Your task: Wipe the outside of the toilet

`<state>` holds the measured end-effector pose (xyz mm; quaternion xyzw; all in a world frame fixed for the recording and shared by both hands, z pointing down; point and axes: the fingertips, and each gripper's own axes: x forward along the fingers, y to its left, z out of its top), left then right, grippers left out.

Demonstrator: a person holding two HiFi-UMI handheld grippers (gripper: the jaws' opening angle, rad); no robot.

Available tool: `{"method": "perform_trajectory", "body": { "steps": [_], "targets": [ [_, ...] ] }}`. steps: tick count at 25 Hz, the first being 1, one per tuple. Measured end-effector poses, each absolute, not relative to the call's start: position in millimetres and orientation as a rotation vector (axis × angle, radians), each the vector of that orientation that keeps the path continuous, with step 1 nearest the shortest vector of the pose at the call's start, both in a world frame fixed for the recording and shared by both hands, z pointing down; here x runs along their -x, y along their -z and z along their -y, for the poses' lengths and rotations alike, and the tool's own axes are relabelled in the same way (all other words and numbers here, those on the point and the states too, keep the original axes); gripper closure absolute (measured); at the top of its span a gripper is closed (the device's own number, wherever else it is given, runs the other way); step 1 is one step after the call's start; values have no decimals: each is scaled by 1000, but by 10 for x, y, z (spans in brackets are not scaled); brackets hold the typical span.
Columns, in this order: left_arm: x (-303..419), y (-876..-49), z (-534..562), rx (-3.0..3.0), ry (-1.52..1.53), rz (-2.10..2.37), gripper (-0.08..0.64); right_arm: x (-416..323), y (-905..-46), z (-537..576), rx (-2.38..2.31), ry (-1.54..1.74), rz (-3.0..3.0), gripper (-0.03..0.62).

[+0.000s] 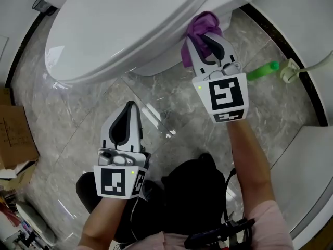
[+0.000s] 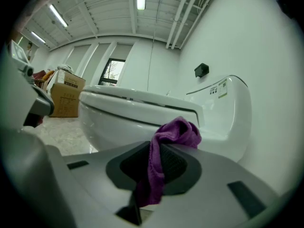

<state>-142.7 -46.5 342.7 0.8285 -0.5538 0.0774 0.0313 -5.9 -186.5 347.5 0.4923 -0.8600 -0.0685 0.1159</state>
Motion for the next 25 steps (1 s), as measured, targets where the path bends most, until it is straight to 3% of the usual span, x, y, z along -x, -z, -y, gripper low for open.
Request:
{"method": "perform_trajectory", "body": {
  "steps": [25],
  "targets": [
    [1991,-3348,175,-2543,-197,1757,554,765,-3459,1408,-1399,225,2538,528]
  ]
}}
